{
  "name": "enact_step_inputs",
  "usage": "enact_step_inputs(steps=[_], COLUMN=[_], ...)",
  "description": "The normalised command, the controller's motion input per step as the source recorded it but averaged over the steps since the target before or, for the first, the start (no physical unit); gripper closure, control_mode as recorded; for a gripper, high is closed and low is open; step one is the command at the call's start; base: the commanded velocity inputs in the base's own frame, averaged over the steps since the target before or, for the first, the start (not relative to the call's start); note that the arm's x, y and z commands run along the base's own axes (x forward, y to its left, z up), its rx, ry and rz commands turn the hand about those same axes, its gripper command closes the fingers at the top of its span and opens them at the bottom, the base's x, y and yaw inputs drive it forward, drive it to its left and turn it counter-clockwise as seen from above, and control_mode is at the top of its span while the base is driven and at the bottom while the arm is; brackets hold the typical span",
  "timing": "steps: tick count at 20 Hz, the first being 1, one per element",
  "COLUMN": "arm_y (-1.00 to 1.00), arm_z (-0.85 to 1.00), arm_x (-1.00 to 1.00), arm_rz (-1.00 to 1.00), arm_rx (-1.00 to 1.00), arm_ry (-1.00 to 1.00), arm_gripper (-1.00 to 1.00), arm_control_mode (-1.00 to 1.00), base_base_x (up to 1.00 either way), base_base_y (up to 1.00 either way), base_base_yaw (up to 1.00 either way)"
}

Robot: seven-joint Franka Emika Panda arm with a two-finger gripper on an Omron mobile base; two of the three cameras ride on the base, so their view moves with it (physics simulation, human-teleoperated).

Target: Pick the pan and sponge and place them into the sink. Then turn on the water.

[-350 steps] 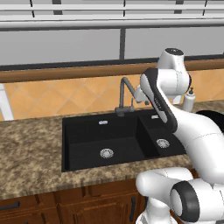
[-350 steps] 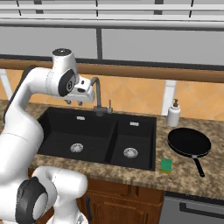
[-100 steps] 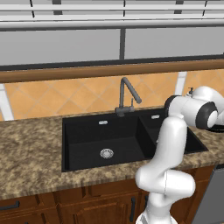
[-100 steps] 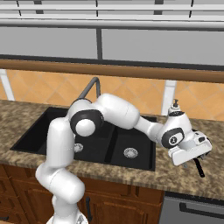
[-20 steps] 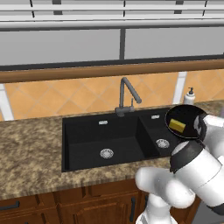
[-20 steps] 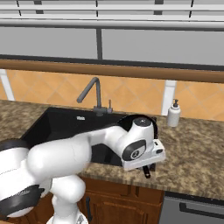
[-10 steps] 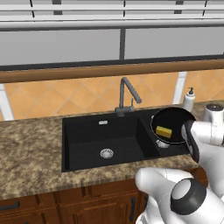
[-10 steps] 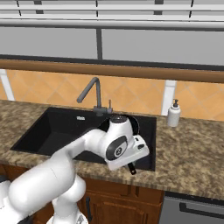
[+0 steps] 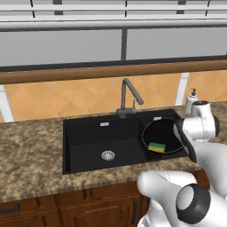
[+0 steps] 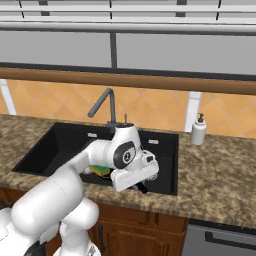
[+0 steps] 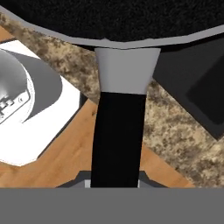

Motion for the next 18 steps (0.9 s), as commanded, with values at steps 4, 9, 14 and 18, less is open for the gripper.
enact_step_inputs(steps=[4,9,14,18], arm_y=[0.32,0.36,0.42,0.53], arm_z=[0.21,0.13,0.11,0.07], arm_x=[0.00,0.00,0.01,0.01], arm_rz=[0.12,0.11,0.08,0.04], arm_rx=[0.03,0.07,0.12,0.16], arm_ry=[0.16,0.16,0.15,0.08], arm_gripper=[1.00,1.00,1.00,1.00], arm_control_mode=[-1.00,-1.00,-1.00,-1.00], base_base_x=[0.00,0.00,0.00,0.00], base_base_y=[0.00,0.00,0.00,0.00], base_base_yaw=[0.00,0.00,0.00,0.00])
